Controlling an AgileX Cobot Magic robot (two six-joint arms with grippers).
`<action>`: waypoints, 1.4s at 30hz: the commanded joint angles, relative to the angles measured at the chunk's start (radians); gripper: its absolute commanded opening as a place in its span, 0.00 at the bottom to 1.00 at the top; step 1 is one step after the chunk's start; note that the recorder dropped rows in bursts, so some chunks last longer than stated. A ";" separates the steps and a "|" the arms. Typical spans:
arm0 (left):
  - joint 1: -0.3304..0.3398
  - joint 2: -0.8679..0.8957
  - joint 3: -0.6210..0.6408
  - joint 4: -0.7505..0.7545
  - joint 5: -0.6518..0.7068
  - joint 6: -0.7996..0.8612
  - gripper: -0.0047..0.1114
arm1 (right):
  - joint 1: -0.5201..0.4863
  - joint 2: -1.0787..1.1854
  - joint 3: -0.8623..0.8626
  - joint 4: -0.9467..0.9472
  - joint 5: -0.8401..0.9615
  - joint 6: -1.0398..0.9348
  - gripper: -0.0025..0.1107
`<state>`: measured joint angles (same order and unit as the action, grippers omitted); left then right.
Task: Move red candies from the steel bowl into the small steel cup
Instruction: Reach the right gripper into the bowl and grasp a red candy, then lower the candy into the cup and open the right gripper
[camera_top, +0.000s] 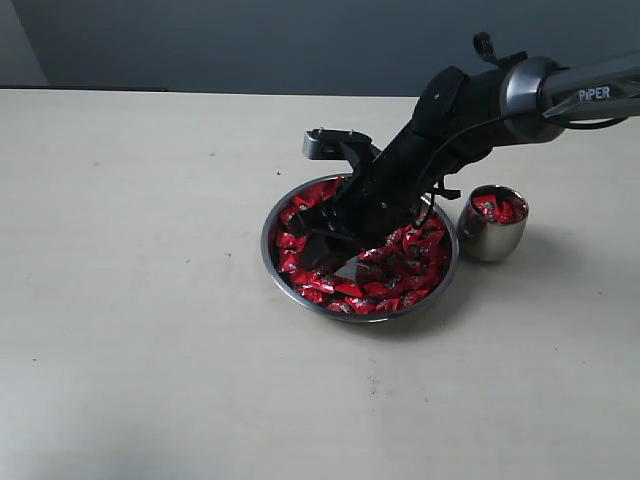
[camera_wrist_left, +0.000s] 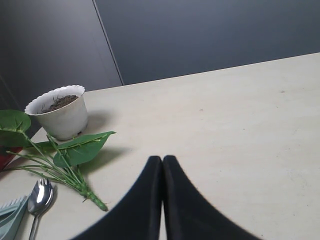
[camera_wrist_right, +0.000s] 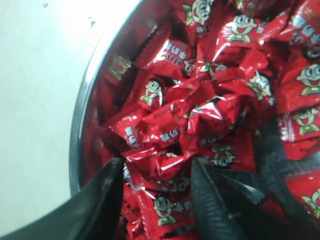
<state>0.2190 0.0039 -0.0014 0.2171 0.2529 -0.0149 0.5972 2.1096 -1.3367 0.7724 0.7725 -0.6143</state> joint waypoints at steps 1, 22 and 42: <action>-0.003 -0.004 0.001 0.004 -0.013 -0.004 0.04 | 0.002 0.019 -0.007 0.012 -0.007 -0.015 0.47; -0.003 -0.004 0.001 0.004 -0.013 -0.004 0.04 | -0.036 -0.171 -0.007 -0.277 0.060 0.123 0.02; -0.003 -0.004 0.001 0.004 -0.013 -0.004 0.04 | -0.417 -0.278 0.061 -0.383 0.044 0.214 0.02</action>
<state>0.2190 0.0039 -0.0014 0.2171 0.2529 -0.0149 0.1935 1.8400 -1.2955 0.3961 0.8481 -0.4011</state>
